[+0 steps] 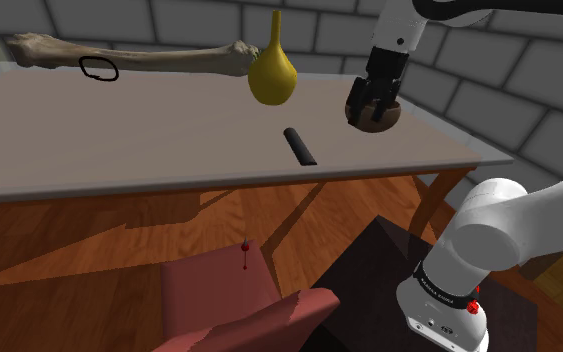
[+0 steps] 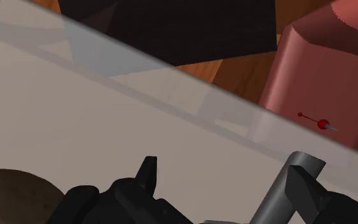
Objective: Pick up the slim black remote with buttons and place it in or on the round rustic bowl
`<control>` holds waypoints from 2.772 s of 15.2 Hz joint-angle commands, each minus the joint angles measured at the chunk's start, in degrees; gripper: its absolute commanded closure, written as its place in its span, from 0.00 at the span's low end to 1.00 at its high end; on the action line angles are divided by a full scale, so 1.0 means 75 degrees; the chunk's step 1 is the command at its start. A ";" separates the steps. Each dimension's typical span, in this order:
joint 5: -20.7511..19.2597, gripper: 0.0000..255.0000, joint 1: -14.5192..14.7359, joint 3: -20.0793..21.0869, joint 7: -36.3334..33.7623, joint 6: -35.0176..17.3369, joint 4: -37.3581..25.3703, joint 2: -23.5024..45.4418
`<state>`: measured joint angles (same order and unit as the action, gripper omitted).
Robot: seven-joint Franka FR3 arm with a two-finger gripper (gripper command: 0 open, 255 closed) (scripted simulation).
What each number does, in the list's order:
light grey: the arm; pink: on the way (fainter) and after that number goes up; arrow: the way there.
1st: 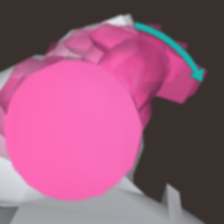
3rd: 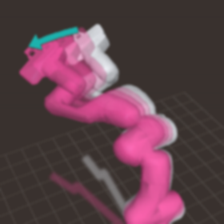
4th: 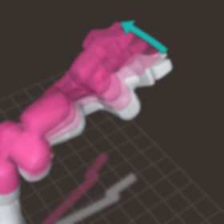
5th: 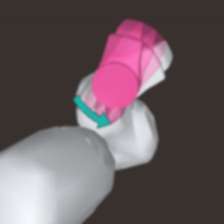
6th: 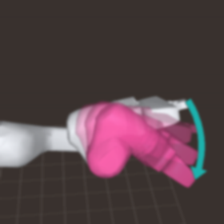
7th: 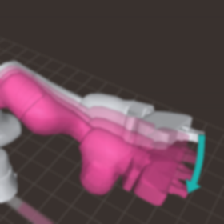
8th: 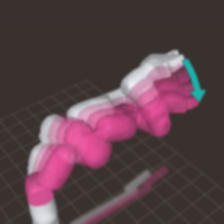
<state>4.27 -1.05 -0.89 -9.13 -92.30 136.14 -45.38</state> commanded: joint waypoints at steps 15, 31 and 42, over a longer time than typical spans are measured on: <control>0.0744 0.00 -0.0620 0.1846 -0.4182 -0.2144 -0.0709 0.2646; 0.0786 1.00 -0.0595 0.1921 -0.4176 -0.2734 -0.0234 0.2758; 0.0756 1.00 -0.0604 0.1881 -0.4204 -0.2314 -0.0594 0.2697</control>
<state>9.95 -5.61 13.23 -40.51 -110.55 132.38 -24.94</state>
